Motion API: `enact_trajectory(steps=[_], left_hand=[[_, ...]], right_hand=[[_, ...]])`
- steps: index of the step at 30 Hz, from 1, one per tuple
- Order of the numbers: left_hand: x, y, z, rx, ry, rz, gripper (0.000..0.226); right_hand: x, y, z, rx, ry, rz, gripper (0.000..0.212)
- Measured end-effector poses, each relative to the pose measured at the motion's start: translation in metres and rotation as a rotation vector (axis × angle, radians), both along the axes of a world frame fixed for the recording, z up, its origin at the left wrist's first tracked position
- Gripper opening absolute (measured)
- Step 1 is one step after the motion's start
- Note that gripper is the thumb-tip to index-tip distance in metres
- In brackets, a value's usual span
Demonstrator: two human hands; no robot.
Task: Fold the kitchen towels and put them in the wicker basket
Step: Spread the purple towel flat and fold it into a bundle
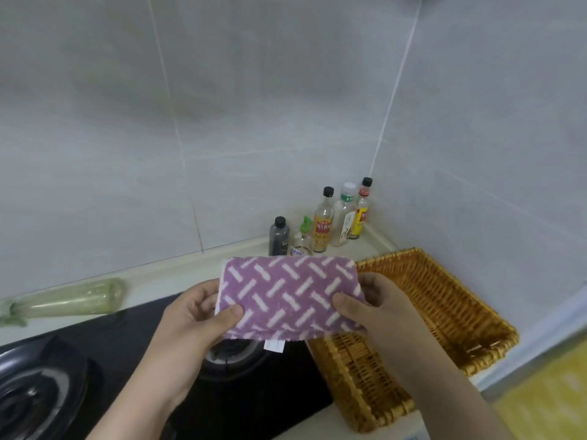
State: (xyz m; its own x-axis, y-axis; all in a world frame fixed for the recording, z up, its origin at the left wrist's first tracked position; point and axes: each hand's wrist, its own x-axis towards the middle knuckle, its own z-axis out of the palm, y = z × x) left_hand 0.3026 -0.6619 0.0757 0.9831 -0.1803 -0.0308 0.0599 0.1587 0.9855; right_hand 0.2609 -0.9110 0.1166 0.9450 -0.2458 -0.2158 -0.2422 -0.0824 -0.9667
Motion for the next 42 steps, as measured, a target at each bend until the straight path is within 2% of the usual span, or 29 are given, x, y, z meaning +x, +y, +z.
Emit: enact_trajectory(steps=[3,6,8,11,14,16,19,20,21,24,25,33,38,42], left_hand=[[0.010,-0.019,-0.005,0.008,0.003,0.008,0.090],[0.017,-0.042,-0.015,0.015,0.033,0.044,0.074],[0.018,-0.058,-0.023,0.024,0.045,0.071,0.076],[0.022,-0.089,-0.037,0.012,0.079,0.123,0.058],[0.027,-0.122,-0.050,0.009,0.138,0.155,0.059],[0.031,-0.142,-0.056,0.019,0.168,0.182,0.061],[0.036,-0.171,-0.064,0.025,0.192,0.239,0.083],[0.037,-0.181,-0.065,0.025,0.197,0.257,0.083],[0.037,-0.190,-0.068,0.031,0.206,0.274,0.077],[0.037,-0.220,-0.076,0.032,0.262,0.334,0.033],[0.037,-0.229,-0.080,0.042,0.297,0.355,0.026],[0.044,-0.299,-0.112,0.165,0.497,0.622,0.014],[0.059,-0.325,-0.135,-0.188,0.789,0.791,0.015],[0.068,-0.324,-0.167,-0.337,0.910,0.813,0.023]], right_hand=[[0.014,-0.019,-0.003,0.009,0.009,0.016,0.032],[0.031,-0.043,-0.015,0.018,0.036,0.050,0.032],[0.041,-0.060,-0.024,0.038,0.059,0.075,0.032],[0.061,-0.093,-0.040,0.019,0.096,0.133,0.037],[0.080,-0.127,-0.053,0.002,0.119,0.170,0.052],[0.093,-0.148,-0.061,0.009,0.123,0.211,0.048],[0.110,-0.176,-0.072,0.004,0.125,0.276,0.042],[0.115,-0.185,-0.077,0.012,0.123,0.293,0.040],[0.120,-0.193,-0.081,0.015,0.121,0.304,0.038],[0.131,-0.214,-0.097,0.012,0.127,0.326,0.037],[0.135,-0.220,-0.103,0.012,0.132,0.329,0.034],[0.153,-0.254,-0.160,-0.007,0.244,0.356,0.027],[0.160,-0.261,-0.203,0.085,0.337,0.312,0.024],[0.166,-0.255,-0.235,0.116,0.429,0.301,0.039]])
